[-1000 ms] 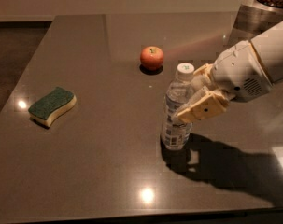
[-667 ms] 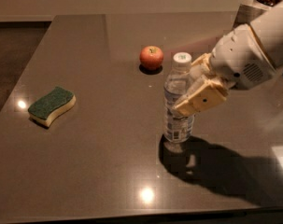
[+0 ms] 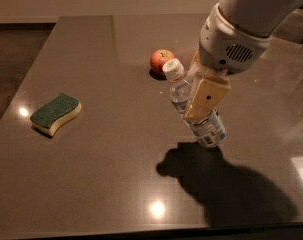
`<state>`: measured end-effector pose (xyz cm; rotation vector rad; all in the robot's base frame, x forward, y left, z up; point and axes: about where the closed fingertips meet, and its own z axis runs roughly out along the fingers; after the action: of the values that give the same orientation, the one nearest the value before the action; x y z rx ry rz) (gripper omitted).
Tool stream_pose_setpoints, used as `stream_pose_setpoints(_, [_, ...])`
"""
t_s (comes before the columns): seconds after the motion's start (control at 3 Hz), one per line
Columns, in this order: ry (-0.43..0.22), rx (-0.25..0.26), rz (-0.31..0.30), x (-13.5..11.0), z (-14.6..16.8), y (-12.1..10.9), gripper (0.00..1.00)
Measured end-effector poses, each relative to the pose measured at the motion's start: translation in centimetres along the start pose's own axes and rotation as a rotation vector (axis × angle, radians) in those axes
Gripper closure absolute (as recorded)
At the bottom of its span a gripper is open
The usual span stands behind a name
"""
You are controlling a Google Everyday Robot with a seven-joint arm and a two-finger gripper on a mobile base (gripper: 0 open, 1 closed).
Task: Knock blue plastic bottle over
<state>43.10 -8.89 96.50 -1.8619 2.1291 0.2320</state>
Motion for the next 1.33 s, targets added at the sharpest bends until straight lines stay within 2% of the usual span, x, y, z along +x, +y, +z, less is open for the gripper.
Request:
stream_pose_setpoints(0.33, [0.166, 0.025, -0.04, 1.5, 1.4, -1.4, 1.0])
stream_pose_setpoints(0.67, [0.263, 0.062, -0.063, 2.3, 2.5, -2.7, 0.84])
stream_pose_setpoints(1.0, [0.316, 0.082, -0.085, 2.6, 3.5, -3.5, 0.61])
stream_pose_setpoints(1.33, [0.343, 0.079, -0.105, 2.7, 4.8, -3.5, 0.37])
